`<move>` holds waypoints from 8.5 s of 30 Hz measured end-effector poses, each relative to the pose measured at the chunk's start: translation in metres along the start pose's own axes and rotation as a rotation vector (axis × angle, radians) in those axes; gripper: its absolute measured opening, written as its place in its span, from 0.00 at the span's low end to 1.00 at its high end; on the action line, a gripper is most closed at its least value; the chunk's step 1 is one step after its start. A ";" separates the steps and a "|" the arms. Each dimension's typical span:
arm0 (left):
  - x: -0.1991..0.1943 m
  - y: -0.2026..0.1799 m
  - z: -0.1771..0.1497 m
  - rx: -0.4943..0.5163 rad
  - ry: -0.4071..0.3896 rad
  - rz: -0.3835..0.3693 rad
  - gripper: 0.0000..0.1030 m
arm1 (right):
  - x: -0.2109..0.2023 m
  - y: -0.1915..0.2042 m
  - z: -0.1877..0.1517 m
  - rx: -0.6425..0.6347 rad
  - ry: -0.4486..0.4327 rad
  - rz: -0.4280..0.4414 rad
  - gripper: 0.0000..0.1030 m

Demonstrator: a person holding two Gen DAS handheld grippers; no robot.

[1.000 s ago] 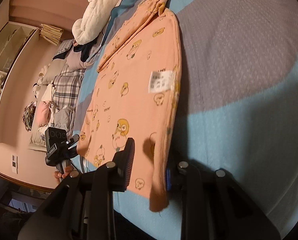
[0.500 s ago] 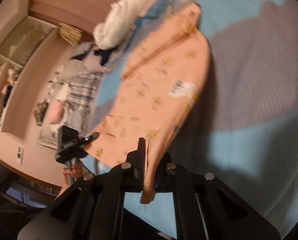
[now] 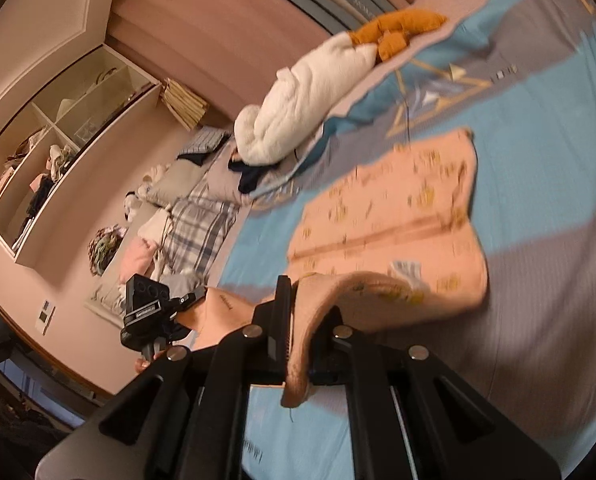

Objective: Fold small clothes

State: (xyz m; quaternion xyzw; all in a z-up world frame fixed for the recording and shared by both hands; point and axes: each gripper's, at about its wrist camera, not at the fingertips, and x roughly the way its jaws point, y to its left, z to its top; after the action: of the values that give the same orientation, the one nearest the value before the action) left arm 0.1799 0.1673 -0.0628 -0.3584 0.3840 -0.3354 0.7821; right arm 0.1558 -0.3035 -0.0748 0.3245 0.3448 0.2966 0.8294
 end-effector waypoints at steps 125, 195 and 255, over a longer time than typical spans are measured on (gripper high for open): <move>0.152 0.106 0.106 0.006 0.168 0.474 0.13 | 0.269 0.001 0.011 -0.407 0.437 -0.520 0.11; 0.242 -0.033 0.030 0.342 0.393 0.359 0.15 | 0.132 -0.143 0.134 0.203 0.125 -0.532 0.21; 0.251 0.026 0.035 0.022 0.339 0.150 0.71 | 0.082 -0.155 0.086 0.281 0.176 -0.238 0.56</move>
State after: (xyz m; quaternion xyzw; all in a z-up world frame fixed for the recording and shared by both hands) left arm 0.3360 -0.0091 -0.1589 -0.2586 0.5324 -0.3358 0.7327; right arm 0.3108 -0.3680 -0.1736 0.3666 0.4899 0.1727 0.7719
